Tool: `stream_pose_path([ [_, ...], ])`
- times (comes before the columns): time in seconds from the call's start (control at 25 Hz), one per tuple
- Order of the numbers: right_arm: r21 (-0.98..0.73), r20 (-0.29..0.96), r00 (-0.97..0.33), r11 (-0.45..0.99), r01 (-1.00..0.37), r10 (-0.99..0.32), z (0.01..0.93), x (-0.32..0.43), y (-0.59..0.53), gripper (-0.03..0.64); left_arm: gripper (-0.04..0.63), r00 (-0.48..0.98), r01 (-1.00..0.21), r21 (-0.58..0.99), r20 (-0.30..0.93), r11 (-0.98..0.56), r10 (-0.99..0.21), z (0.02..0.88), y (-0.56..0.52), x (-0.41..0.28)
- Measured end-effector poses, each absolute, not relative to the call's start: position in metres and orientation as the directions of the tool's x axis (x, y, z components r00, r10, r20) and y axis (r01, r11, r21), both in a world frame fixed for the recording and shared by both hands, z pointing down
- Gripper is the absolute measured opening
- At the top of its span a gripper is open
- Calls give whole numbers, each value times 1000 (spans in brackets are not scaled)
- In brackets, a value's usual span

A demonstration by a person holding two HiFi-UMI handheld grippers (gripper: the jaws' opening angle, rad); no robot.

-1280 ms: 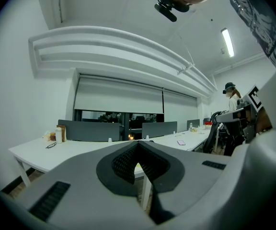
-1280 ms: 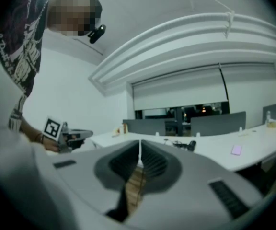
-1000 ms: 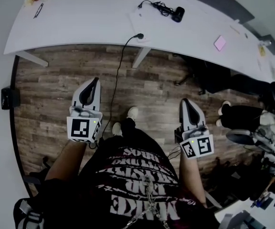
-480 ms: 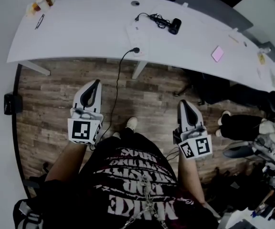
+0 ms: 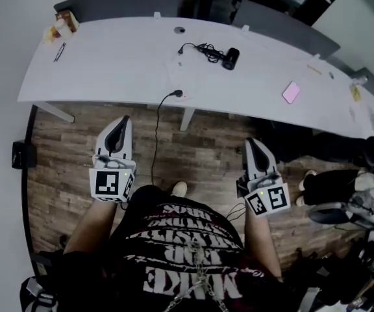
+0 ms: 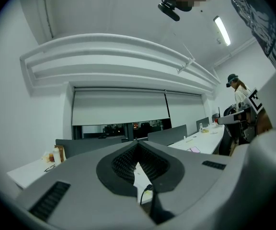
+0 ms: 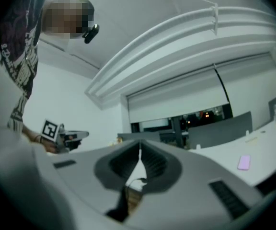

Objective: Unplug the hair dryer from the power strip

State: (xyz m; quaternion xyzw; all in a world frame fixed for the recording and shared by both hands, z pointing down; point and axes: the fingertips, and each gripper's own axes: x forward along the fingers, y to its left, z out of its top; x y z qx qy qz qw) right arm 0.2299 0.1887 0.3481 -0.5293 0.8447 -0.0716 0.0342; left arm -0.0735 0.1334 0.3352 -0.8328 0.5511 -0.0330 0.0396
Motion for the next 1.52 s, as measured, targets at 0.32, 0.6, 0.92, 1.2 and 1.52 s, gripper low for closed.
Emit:
stream_pose_path([
  [0.32, -179, -10, -435, 429, -885, -901, 355, 256, 179, 35, 23, 353, -928, -131, 0, -350, -936, 318, 130, -70],
  [0.6, -227, -12, -482, 471, -852, -876, 364, 248, 177, 35, 23, 297, -942, -155, 20, -297, -955, 313, 141, -89],
  [0.92, -256, -3, -476, 461, -850, -879, 377, 243, 187, 35, 23, 301, -937, -173, 48, -305, -952, 309, 145, -94],
  [1.2, -263, 26, -450, 429, -864, -893, 394, 239, 192, 35, 23, 343, -922, -159, 91, -354, -935, 333, 138, -90],
  [1.52, -249, 60, -437, 410, -877, -898, 397, 242, 190, 35, 23, 384, -911, -121, 93, -393, -919, 344, 126, -73],
])
